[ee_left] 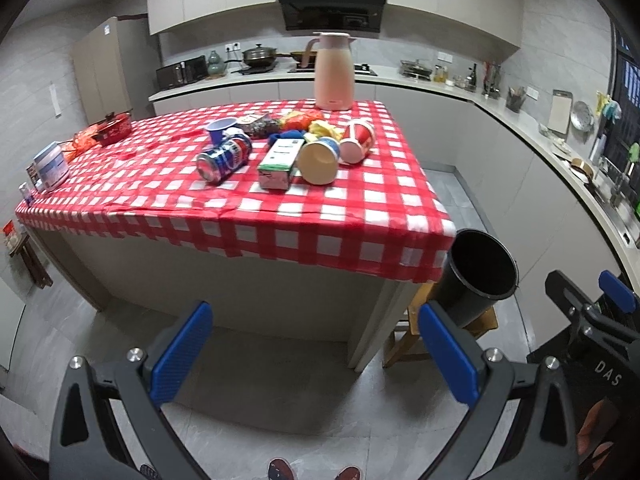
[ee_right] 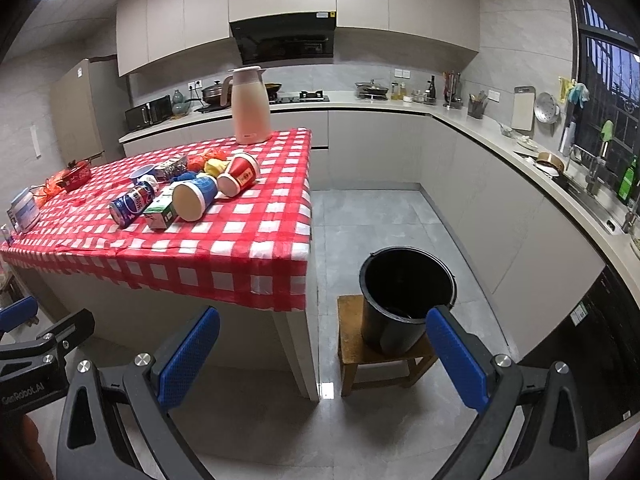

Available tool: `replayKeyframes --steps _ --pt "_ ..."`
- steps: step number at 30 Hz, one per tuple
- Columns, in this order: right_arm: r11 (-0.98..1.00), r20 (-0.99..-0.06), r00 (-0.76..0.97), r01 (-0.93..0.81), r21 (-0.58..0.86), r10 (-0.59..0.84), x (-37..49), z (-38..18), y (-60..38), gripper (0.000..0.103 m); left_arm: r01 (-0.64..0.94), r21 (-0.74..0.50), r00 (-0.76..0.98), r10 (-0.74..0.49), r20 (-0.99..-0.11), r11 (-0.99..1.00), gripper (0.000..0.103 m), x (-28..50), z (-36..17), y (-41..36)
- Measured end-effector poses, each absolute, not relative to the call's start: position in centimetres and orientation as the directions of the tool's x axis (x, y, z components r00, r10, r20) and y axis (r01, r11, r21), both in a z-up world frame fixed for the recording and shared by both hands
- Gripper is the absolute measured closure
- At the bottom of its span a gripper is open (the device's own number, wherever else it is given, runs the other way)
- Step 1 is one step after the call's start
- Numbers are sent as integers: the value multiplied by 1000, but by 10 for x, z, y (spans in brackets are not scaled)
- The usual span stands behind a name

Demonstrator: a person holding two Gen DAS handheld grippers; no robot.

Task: Collect trash
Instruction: 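Carry both tools toward the cluttered checked table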

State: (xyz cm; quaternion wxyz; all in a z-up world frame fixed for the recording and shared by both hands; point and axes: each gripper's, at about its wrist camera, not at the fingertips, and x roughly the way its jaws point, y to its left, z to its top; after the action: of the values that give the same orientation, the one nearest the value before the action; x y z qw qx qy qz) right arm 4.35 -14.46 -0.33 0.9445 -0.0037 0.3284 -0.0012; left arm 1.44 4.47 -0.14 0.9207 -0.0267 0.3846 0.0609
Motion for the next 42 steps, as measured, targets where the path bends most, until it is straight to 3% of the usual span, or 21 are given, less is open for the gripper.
replayKeyframes --steps 42 --pt "998 -587 809 -54 -15 35 60 2 -81 0 -162 -2 701 114 -704 987 0 25 -2 112"
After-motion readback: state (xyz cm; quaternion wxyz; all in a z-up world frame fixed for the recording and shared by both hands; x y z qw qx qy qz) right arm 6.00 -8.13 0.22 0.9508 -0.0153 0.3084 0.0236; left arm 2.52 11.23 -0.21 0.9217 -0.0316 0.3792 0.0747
